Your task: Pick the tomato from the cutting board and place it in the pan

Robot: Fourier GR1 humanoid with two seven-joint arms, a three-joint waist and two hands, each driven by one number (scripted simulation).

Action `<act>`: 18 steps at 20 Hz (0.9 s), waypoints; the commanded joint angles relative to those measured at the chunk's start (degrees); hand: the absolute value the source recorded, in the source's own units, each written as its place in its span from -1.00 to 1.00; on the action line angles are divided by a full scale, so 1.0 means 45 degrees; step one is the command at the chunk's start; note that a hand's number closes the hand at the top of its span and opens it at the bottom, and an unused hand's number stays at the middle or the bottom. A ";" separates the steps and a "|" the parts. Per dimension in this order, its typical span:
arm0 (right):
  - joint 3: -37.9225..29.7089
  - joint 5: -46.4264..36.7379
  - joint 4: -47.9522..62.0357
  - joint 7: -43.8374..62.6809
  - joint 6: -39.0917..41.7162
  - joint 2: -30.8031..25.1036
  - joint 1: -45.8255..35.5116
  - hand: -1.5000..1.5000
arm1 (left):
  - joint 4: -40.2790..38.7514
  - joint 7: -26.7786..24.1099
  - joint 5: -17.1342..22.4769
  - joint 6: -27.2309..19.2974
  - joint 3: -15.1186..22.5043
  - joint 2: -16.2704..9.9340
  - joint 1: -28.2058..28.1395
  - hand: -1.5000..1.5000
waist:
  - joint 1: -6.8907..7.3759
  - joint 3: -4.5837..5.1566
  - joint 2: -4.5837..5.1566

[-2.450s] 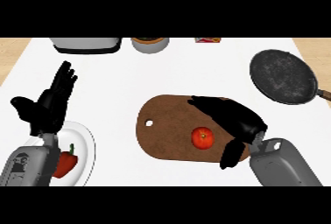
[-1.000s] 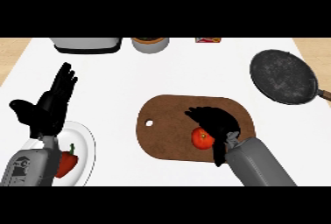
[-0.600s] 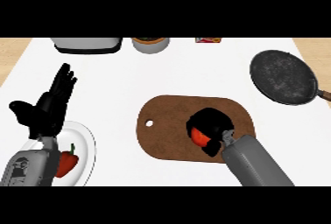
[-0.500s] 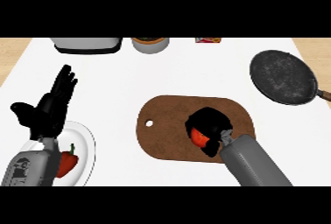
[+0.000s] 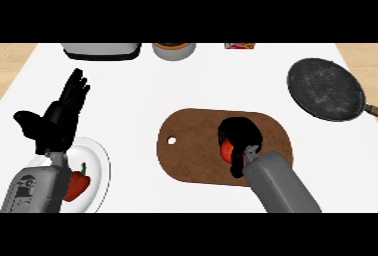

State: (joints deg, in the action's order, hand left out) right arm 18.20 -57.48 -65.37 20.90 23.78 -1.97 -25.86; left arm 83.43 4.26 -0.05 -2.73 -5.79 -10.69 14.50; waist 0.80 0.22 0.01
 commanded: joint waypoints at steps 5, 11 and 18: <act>0.0843 -0.1208 -0.0903 0.3712 -0.4636 0.0425 -0.0718 1.00 | 0.0057 -0.0309 0.0012 -0.0004 -0.0108 0.0019 -0.0379 0.00 | -0.0013 -0.0050 -0.0035; 0.0546 -0.2128 -0.2302 0.4498 -0.6065 0.0435 -0.1631 1.00 | -0.0151 -0.0189 0.0033 -0.0003 -0.0113 0.0092 -0.0157 0.00 | -0.0127 -0.0049 -0.0009; -0.1500 -0.1871 -0.3359 0.4437 -0.6474 -0.0126 -0.2070 1.00 | -0.0375 -0.0323 0.0248 0.0388 -0.0439 -0.0257 -0.0054 0.00 | -0.0169 -0.0047 0.0013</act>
State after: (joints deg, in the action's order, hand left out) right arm 15.89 -66.53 -80.32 40.97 -3.21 -2.05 -32.84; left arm 83.89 4.60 -0.10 -3.00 -6.20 -10.23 13.34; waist -0.01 0.01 -0.09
